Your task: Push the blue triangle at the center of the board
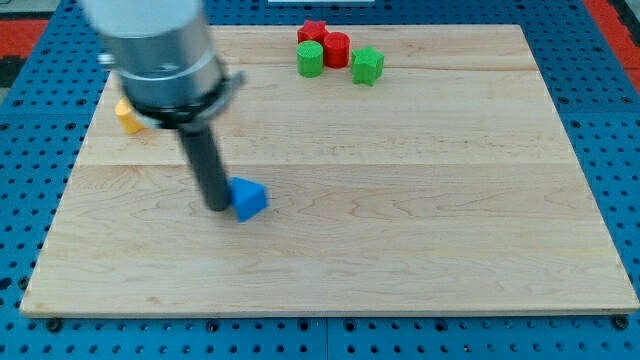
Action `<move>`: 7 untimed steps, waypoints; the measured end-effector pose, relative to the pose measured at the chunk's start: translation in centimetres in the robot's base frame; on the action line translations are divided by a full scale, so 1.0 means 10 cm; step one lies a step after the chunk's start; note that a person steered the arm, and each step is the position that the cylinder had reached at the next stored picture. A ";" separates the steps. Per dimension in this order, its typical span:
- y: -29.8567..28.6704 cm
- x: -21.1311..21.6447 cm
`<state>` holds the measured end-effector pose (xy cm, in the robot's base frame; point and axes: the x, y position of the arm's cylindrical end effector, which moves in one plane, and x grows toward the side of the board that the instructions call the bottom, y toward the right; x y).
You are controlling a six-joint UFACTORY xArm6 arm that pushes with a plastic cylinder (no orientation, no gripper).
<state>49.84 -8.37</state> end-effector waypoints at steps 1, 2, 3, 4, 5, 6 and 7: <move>0.63 -0.03; 0.82 0.40; 0.98 0.14; 0.95 -0.43; 0.69 -0.39; -0.32 -0.40; -1.42 -0.83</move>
